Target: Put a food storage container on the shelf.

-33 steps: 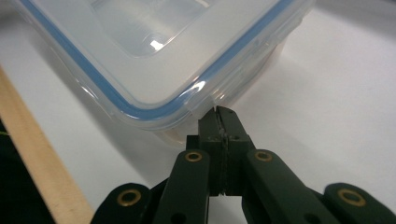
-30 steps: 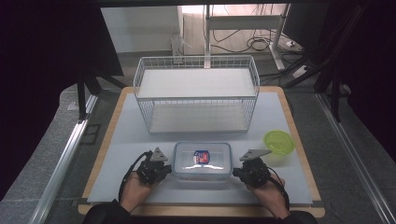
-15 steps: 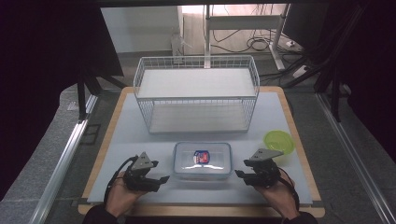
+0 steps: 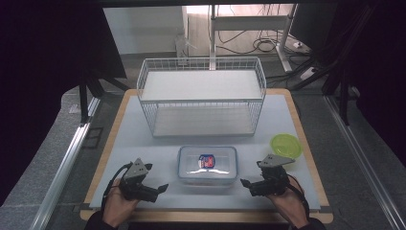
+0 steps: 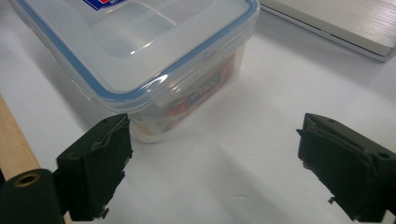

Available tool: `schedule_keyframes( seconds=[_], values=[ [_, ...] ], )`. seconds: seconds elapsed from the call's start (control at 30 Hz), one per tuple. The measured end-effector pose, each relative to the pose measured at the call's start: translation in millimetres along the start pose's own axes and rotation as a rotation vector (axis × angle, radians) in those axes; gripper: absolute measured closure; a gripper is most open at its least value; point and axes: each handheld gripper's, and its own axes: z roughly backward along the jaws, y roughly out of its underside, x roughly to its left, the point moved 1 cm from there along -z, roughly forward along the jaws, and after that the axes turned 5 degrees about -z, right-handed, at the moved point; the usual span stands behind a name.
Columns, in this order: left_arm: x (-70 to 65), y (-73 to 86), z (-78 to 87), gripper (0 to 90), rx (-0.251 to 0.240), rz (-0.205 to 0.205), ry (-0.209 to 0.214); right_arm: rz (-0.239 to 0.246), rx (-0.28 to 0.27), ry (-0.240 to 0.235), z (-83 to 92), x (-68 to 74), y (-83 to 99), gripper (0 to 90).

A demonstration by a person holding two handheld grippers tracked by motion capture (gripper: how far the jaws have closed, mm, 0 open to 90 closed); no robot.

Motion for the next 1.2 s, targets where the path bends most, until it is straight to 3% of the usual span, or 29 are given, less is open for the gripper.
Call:
schedule_keyframes(
  seconds=[0.23, 0.43, 0.53, 0.67, 0.8, 1.0, 1.13, 1.2],
  values=[
    [1.5, -3.7, -2.3, 1.8, 0.002, 0.025, 0.014, -0.013, -0.028, -0.016, 0.5, -0.3, -2.6, 6.7],
    [-1.9, -18.1, -5.2, 5.3, 0.038, -0.002, 0.042, -0.014, -0.049, -0.024, 1.5, 0.9, -8.9, 5.5],
    [-1.1, -27.4, -3.0, 10.3, 0.011, 0.007, 0.045, -0.011, -0.052, -0.029, 1.7, 1.6, -12.5, 5.2],
    [1.6, -35.8, -3.5, 8.5, -0.02, 0.017, 0.063, -0.036, -0.053, -0.045, 1.5, 1.8, -18.0, 3.5],
    [6.2, -43.9, -11.1, 6.6, 0.001, -0.003, 0.07, -0.039, -0.03, -0.074, -4.2, 5.8, -23.7, 3.0],
    [15.9, -56.8, -28.1, 6.3, 0.022, 0.018, 0.124, -0.019, 0.007, -0.072, -14.5, 9.1, -30.5, 2.4],
    [21.8, -61.8, -41.3, 5.8, 0.036, 0.043, 0.16, -0.062, 0.024, -0.11, -23.7, 7.6, -37.3, 2.0],
    [24.1, -63.2, -47.9, 4.1, 0.036, 0.054, 0.197, -0.077, 0.043, -0.131, -29.8, 6.7, -39.5, 1.7]
  ],
)
